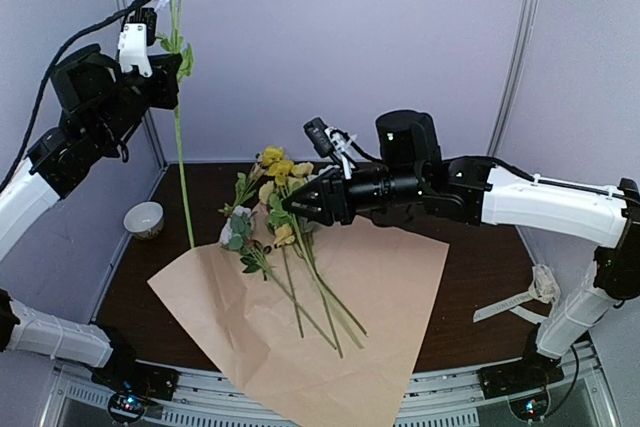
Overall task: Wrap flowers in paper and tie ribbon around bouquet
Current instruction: Pass from the left arm to the right
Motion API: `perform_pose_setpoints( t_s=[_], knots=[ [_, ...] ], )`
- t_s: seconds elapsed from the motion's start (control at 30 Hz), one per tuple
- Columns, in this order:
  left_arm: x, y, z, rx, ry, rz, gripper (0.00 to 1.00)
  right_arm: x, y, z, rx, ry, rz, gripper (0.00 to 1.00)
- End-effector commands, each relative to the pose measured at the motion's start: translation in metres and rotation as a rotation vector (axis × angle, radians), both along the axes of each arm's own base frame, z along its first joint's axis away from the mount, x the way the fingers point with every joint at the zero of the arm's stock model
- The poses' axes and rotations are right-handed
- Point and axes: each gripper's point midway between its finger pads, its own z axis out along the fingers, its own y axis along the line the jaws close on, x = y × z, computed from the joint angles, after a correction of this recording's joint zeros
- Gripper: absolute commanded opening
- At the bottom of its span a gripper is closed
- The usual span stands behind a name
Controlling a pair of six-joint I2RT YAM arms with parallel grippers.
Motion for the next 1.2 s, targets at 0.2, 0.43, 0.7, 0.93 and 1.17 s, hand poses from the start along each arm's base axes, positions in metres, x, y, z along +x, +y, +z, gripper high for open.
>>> perform_pose_setpoints(
  t_s=[0.2,0.43,0.7,0.93,1.17],
  knots=[
    [-0.052,-0.032,0.05,0.361,-0.27,0.255,0.0,-0.013,0.003,0.063,0.18,-0.112,0.061,0.43],
    [-0.047,0.0,0.069,0.529,-0.238,0.7,0.0,-0.011,0.0,0.058,0.17,-0.103,0.04,0.43],
    [-0.034,-0.064,0.04,0.199,-0.071,-0.055,0.0,-0.007,0.0,0.058,0.161,-0.103,0.019,0.44],
    [-0.057,-0.102,0.034,-0.15,0.047,-0.593,0.0,-0.002,-0.001,0.057,0.153,-0.102,-0.012,0.46],
    [-0.073,-0.141,0.016,-0.334,0.132,-0.859,0.0,0.003,0.012,0.072,0.181,-0.061,-0.002,0.62]
  ],
)
